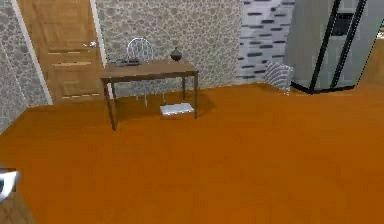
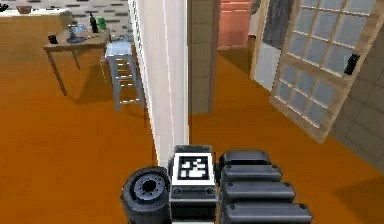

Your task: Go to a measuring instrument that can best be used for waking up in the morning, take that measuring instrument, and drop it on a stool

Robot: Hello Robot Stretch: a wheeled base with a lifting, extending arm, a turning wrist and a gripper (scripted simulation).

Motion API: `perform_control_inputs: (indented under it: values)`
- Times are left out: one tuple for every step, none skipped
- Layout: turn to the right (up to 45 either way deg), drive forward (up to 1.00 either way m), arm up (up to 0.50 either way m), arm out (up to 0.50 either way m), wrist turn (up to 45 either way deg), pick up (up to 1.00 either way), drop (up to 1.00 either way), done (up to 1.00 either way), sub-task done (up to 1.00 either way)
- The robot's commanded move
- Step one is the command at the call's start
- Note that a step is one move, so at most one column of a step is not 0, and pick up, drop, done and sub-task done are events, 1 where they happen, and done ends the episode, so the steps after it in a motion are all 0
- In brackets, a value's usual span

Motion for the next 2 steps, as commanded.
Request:
perform_control_inputs:
  values:
    - [45.0,0.0,0.0,0.0,0.0,0.0,0.0,0.0,0.0]
    - [9.0,0.0,0.0,0.0,0.0,0.0,0.0,0.0,0.0]
